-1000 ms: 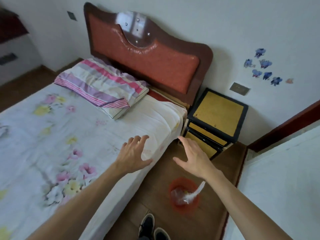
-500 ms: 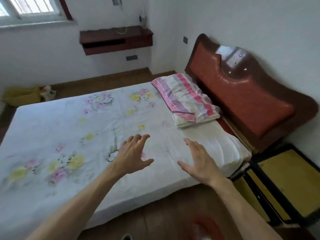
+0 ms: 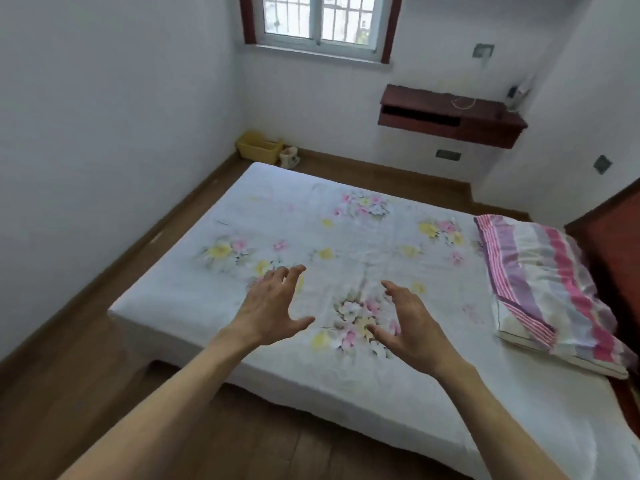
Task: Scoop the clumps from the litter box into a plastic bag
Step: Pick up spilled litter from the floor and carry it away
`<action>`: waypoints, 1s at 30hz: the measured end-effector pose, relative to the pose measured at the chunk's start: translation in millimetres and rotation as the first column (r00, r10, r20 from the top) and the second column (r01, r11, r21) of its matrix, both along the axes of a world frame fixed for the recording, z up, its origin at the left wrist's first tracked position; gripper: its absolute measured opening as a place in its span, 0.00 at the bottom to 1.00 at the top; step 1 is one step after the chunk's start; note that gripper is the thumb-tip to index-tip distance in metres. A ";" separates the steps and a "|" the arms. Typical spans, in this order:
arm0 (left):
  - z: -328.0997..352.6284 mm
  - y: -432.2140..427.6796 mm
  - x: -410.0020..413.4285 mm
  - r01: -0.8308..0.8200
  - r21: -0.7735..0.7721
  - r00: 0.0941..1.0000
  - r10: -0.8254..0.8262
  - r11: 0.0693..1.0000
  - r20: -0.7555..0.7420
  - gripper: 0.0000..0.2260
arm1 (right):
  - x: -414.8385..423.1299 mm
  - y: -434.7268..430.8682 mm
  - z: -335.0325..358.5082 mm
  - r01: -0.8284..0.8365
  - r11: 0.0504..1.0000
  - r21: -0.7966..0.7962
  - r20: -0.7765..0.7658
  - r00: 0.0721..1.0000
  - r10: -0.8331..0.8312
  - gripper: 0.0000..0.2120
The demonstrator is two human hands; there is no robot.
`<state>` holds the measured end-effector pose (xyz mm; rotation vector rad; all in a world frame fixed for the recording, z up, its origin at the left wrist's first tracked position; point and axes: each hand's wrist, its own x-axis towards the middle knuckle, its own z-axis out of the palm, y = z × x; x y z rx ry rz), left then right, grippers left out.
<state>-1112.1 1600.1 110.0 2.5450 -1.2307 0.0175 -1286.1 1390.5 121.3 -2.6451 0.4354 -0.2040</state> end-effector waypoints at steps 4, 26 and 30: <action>-2.9 79.5 27.5 -0.145 -0.004 0.989 0.145 0.989 0.002 0.38 | 57.3 57.3 1.7 -0.129 0.992 -0.016 -0.021 0.992 0.128 0.38; -6.5 397.1 138.2 -0.604 -0.006 0.796 0.604 0.797 -0.032 0.39 | 286.9 348.9 2.9 -0.605 0.794 -0.053 0.003 0.795 0.606 0.37; -8.8 435.3 153.5 -0.692 -0.013 0.721 0.690 0.722 -0.059 0.40 | 328.5 390.5 -0.4 -0.692 0.721 -0.039 0.019 0.721 0.693 0.37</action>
